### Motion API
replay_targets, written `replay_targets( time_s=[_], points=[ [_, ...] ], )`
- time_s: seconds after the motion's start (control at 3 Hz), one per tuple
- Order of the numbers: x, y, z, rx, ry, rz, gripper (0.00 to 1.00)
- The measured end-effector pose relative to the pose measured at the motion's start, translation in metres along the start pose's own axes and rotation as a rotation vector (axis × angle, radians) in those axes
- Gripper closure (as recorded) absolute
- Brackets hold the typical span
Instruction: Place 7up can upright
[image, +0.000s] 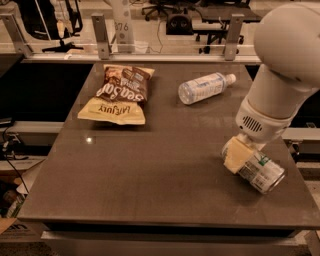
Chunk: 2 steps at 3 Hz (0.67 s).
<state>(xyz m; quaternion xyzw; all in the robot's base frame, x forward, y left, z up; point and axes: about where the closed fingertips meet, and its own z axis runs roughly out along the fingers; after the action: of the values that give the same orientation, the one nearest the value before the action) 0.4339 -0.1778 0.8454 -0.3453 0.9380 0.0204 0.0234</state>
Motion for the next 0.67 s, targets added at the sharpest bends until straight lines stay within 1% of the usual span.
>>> replay_targets(
  time_s=[0.33, 0.67],
  points=[
    [-0.017, 0.004, -0.029, -0.011, -0.104, -0.065, 1.0],
    [-0.037, 0.008, -0.058, -0.039, -0.234, -0.138, 1.0]
  ],
)
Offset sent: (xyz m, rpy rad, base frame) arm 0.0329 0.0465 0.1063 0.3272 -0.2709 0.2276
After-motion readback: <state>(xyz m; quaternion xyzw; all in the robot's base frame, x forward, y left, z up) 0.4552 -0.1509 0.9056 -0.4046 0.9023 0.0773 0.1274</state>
